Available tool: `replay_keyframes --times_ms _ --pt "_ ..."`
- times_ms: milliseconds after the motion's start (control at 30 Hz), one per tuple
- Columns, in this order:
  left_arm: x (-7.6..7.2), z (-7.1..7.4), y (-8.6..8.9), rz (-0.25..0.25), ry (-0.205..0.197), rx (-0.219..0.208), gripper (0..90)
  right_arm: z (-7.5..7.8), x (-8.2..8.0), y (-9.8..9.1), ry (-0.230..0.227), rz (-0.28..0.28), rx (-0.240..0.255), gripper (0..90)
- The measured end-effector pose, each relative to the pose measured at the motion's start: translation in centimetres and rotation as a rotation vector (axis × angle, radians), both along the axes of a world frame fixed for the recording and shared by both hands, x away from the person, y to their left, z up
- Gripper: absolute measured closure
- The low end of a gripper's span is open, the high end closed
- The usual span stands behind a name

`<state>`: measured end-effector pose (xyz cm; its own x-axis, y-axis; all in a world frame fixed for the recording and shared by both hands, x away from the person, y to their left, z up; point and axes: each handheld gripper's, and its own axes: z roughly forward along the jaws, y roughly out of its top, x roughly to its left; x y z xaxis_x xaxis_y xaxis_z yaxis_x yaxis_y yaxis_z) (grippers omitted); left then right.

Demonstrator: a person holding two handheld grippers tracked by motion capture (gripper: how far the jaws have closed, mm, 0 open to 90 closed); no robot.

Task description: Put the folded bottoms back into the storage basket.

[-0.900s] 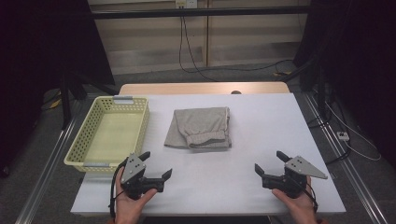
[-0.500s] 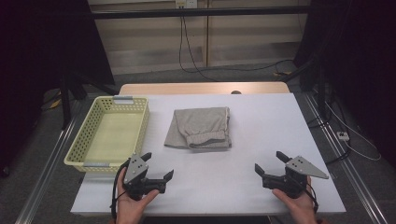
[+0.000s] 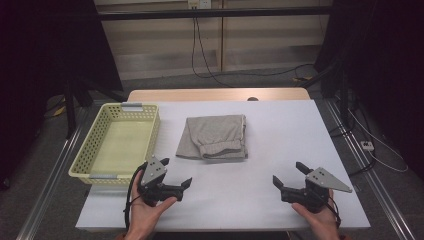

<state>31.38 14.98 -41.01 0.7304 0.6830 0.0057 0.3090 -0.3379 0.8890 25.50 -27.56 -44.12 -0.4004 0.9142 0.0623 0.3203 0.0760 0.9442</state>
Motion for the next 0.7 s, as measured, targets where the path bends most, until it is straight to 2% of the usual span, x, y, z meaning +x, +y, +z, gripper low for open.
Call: replay_keyframes --times_ms 233,300,400,500,567,700 --pt "0.9 0.0 -0.7 -0.001 -0.009 -0.011 4.8 -0.1 0.1 0.0 0.007 0.002 0.005 6.0" --pt "1.2 0.0 -1.0 -0.005 -0.025 -0.002 5.7 -0.1 0.1 0.0 0.009 0.002 0.003 6.0" --pt "1.7 0.0 -1.4 -0.013 -0.011 -0.017 5.6 -0.1 0.1 0.0 0.004 0.002 -0.004 6.0" --pt "2.2 0.1 -2.0 -0.006 -0.027 0.003 5.6 -0.1 0.1 0.0 0.006 0.001 0.001 6.0" --pt "2.9 0.2 -2.5 -0.006 -0.015 -0.004 5.5 -0.1 0.1 0.0 0.006 0.000 0.002 6.0" --pt "3.4 0.4 -3.0 -0.004 -0.017 0.003 5.4 -0.1 0.1 0.0 0.009 0.001 0.001 6.0"
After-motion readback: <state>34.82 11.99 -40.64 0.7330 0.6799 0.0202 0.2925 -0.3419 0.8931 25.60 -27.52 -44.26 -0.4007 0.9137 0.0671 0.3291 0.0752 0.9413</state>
